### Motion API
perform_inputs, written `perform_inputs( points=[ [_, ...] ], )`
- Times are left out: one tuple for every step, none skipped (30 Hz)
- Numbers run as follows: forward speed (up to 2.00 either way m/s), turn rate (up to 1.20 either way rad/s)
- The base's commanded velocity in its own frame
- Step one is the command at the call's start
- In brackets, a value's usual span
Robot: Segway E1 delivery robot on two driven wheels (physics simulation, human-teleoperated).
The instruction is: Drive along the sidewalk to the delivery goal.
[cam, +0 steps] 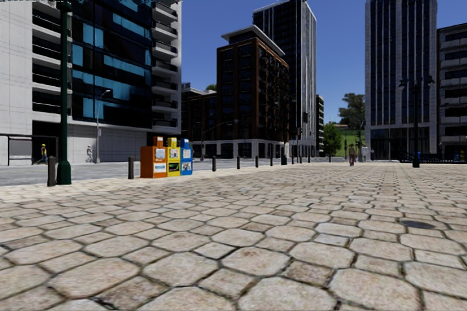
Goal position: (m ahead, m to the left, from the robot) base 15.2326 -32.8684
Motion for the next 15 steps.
perform_inputs(
  points=[
    [1.96, -0.48],
    [1.96, -0.48],
    [1.96, -0.48],
    [1.96, -0.48],
    [1.96, -0.48],
    [1.96, -0.48],
    [1.96, -0.48],
    [1.96, -0.48],
    [1.96, -0.48],
    [1.96, -0.48],
    [1.96, -0.48],
    [1.96, -0.48],
    [1.96, -0.48],
    [1.96, -0.48],
    [1.96, -0.48]
  ],
)
